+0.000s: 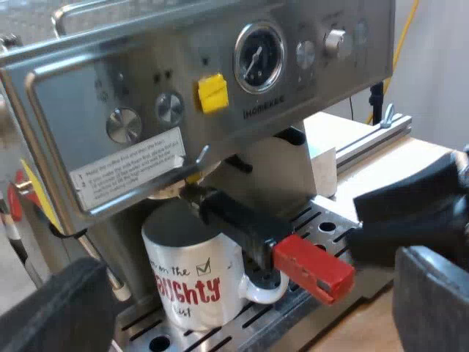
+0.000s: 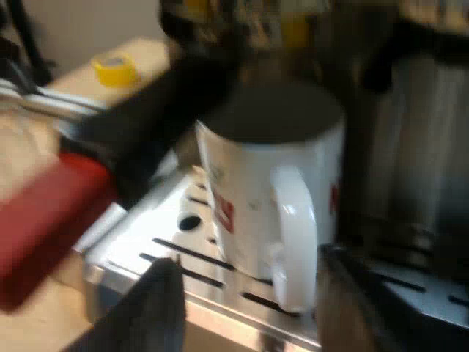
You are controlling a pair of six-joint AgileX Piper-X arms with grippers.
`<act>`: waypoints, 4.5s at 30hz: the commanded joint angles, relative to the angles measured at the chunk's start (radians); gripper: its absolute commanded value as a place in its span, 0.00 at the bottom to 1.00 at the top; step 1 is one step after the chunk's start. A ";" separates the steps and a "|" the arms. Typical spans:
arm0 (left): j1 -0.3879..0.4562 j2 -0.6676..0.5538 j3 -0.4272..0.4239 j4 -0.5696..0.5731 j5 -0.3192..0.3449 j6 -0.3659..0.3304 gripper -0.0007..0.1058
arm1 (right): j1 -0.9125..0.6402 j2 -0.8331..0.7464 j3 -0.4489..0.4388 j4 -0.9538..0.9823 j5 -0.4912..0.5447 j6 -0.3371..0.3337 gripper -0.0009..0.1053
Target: Place mug into machine
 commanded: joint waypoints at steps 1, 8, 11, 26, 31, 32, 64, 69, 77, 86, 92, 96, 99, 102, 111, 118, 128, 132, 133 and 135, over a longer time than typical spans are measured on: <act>-0.002 -0.003 -0.089 0.112 -0.001 -0.005 0.74 | 0.021 -0.068 -0.001 0.044 0.030 -0.010 0.19; -0.002 -0.003 -0.170 0.138 -0.001 -0.005 0.74 | 0.098 -0.201 -0.005 0.084 0.029 -0.013 0.01; -0.002 -0.003 -0.173 0.138 -0.001 -0.005 0.74 | 0.131 -0.209 -0.032 0.084 0.052 -0.013 0.01; -0.002 -0.003 -0.173 0.138 0.051 -0.005 0.74 | 0.154 -0.046 -0.311 0.238 0.201 -0.016 0.01; -0.002 -0.003 -0.173 0.138 0.060 -0.005 0.74 | 0.130 0.037 -0.369 0.238 0.208 -0.016 0.01; -0.002 -0.003 -0.176 0.138 0.060 -0.005 0.74 | 0.120 0.057 -0.384 0.238 0.208 -0.016 0.01; -0.002 -0.003 -0.205 0.184 0.089 -0.005 0.74 | -0.087 0.232 -0.512 0.199 0.211 -0.037 0.01; -0.002 -0.003 -0.205 0.184 0.089 -0.005 0.74 | -0.087 0.254 -0.512 0.185 0.261 -0.040 0.01; -0.002 -0.003 -0.205 0.184 0.089 0.003 0.74 | -0.024 0.198 -0.512 0.266 0.261 -0.040 0.01; -0.002 -0.003 -0.241 0.184 0.081 0.003 0.74 | 0.124 0.076 -0.512 0.496 0.261 0.013 0.01; -0.002 -0.003 -0.263 0.184 0.081 0.003 0.74 | 0.197 0.003 -0.512 0.564 0.259 0.018 0.15; -0.002 -0.003 -0.263 0.184 0.081 0.003 0.74 | 0.228 -0.049 -0.512 0.607 0.253 0.030 0.50; -0.002 -0.003 -0.266 0.184 0.081 0.003 0.74 | 0.230 -0.096 -0.512 0.663 0.226 0.030 0.67; -0.002 -0.003 -0.271 0.184 0.081 0.003 0.74 | 0.230 -0.137 -0.512 0.720 0.222 0.030 0.71; -0.002 0.079 -0.319 0.132 -0.012 -0.129 0.74 | 0.137 -0.245 -0.512 0.838 0.131 -0.022 0.71; -0.002 0.243 -0.437 0.115 -0.079 -0.126 0.74 | -0.044 -0.366 -0.512 1.007 0.037 0.060 0.71; 0.065 0.433 -0.499 0.107 -0.114 -0.079 0.74 | -0.420 -0.504 -0.512 1.244 -0.193 0.052 0.71; 0.206 0.471 -0.499 0.108 -0.012 -0.079 0.74 | -0.595 -0.524 -0.512 1.266 -0.314 0.018 0.71; 0.215 0.472 -0.499 0.108 -0.004 -0.079 0.74 | -0.624 -0.526 -0.512 1.266 -0.331 0.013 0.71; 0.347 0.488 -0.499 0.108 0.080 -0.079 0.74 | -0.751 -0.527 -0.512 1.271 -0.400 -0.004 0.71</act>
